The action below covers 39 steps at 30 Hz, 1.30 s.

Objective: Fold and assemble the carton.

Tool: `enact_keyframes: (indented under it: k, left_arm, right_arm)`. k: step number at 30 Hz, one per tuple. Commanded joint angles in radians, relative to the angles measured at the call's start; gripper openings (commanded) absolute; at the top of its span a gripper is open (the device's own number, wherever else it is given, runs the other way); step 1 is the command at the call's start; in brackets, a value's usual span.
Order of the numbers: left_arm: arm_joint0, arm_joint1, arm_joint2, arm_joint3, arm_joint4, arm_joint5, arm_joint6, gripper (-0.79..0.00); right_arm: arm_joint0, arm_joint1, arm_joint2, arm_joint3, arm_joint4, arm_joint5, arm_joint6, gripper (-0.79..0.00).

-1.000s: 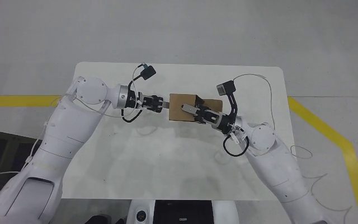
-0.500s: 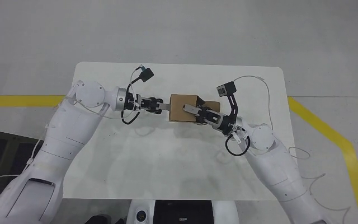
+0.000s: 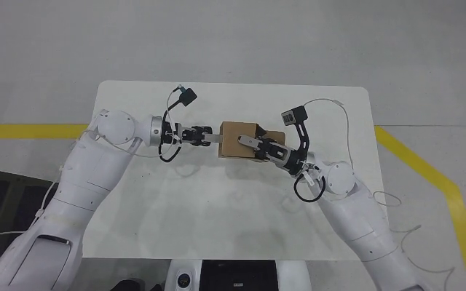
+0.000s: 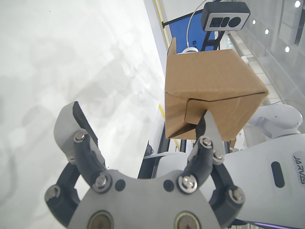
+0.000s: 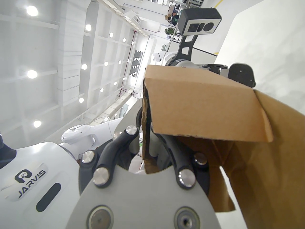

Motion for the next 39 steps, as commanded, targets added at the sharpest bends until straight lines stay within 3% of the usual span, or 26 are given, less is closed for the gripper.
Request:
enact_keyframes:
  k: [1, 16, 25, 31, 39]
  left_arm:
    - [0.001, -0.001, 0.001, -0.005, -0.007, -0.001, 0.002, 0.0]
    - [-0.011, -0.012, 0.017, -0.003, -0.013, 0.002, 0.014, 0.0]
    - [-0.009, 0.011, -0.041, -0.003, 0.142, -0.047, 0.056, 0.0]
    - [0.038, 0.036, -0.106, -0.098, 0.385, -0.163, 0.198, 0.0]
    - [0.17, 0.06, -0.171, -0.213, 0.741, -0.326, 0.471, 0.0]
  right_arm:
    - [0.001, -0.002, -0.002, -0.001, 0.003, -0.001, 0.0, -0.785]
    - [0.004, -0.006, 0.006, 0.009, -0.008, 0.001, 0.002, -0.785]
    - [0.002, 0.001, 0.007, 0.066, -0.153, 0.052, 0.001, -0.785]
    - [0.037, -0.019, -0.064, 0.134, -0.188, 0.059, -0.033, -0.785]
    - [0.111, -0.056, -0.155, 0.254, -0.188, 0.06, -0.073, -0.785]
